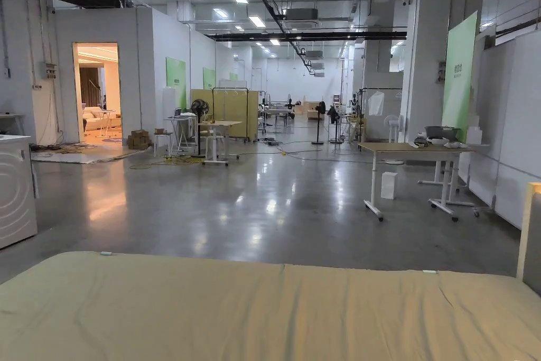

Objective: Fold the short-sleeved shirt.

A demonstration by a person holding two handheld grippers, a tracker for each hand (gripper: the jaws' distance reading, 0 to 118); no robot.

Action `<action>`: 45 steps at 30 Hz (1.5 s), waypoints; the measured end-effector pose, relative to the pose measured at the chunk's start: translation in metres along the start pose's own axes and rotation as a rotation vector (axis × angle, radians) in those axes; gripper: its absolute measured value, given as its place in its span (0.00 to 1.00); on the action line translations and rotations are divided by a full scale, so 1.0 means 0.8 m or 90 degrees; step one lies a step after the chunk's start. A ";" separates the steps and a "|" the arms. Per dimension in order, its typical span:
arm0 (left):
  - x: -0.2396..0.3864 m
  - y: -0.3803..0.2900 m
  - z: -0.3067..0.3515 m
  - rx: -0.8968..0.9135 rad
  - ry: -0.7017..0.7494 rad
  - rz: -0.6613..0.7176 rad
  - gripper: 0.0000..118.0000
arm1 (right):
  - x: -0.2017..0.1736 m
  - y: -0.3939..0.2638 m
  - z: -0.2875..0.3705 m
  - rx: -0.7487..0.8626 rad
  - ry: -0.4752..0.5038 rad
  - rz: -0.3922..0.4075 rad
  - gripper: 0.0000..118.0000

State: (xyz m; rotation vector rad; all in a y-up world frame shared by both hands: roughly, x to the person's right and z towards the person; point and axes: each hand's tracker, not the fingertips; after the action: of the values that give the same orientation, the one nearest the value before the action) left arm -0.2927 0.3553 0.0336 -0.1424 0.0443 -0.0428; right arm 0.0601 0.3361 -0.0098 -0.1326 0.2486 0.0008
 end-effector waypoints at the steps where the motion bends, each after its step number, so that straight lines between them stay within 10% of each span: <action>1: 0.001 0.001 0.000 0.003 0.001 0.002 0.73 | 0.000 0.000 0.000 0.000 -0.003 0.002 0.55; 3: 0.000 0.002 0.001 0.010 0.002 0.017 0.83 | -0.001 0.000 0.000 0.003 -0.007 0.002 0.57; 8: 0.001 0.004 0.005 0.025 -0.018 0.033 0.93 | -0.001 0.002 0.001 0.015 -0.006 0.010 0.98; 45: 0.015 0.006 0.002 0.013 -0.025 0.006 0.97 | -0.008 0.003 0.004 0.031 0.013 0.038 1.00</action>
State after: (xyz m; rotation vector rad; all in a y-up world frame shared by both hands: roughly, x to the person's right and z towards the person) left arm -0.2803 0.3599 0.0338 -0.1233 0.0055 -0.0311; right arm 0.0545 0.3390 -0.0051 -0.0773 0.2725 0.0522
